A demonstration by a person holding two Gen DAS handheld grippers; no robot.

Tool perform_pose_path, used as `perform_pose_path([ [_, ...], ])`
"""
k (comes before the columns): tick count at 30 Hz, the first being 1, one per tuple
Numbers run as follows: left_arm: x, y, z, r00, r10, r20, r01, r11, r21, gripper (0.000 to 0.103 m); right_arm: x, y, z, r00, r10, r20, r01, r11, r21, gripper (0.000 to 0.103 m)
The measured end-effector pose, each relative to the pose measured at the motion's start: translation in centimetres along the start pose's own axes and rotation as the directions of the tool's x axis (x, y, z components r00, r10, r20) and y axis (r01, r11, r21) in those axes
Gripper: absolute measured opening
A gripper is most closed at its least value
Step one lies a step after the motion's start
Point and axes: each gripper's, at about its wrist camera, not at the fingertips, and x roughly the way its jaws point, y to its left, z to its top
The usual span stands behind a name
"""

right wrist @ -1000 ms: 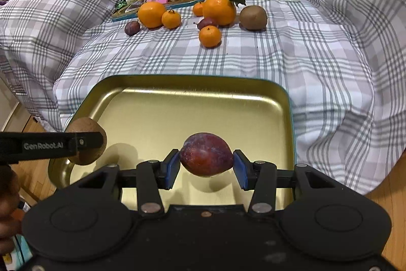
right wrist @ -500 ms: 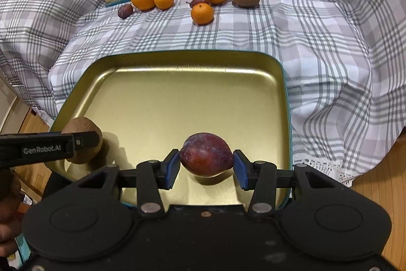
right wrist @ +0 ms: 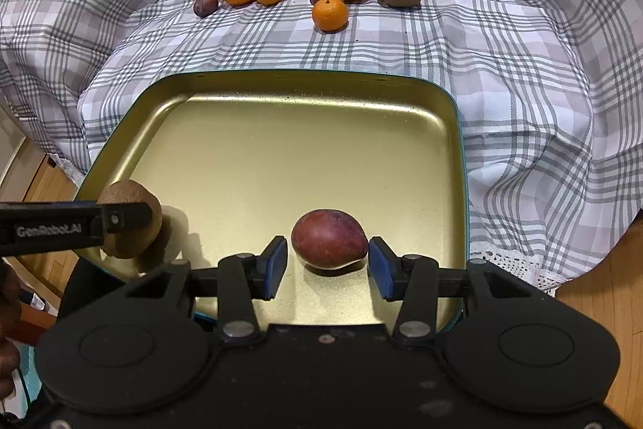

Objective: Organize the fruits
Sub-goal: 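Lower kiwi and plum into the gold tray and open both tools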

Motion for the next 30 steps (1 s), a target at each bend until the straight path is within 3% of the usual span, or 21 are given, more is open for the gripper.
perform_pose_path([
  [4,-1.2,-0.9,0.2,0.997,0.034,0.066,-0.037,0.998,0.057,0.055,-0.1,-0.1,0.0,1.000,0.000,0.000,0.000,1.000,0.001,0.048],
  [11,-1.3,-1.7,0.3,0.997,0.023,0.068,-0.029,0.996,0.081,0.055,-0.3,0.0,-0.1,1.000,-0.002,0.016,0.002,1.000,-0.005,0.048],
  [30,-1.1,-0.4,0.3,0.997,0.056,0.051,-0.056,0.998,0.000,0.055,-1.4,0.0,0.3,0.998,0.006,0.064,-0.008,0.999,0.032,0.048],
])
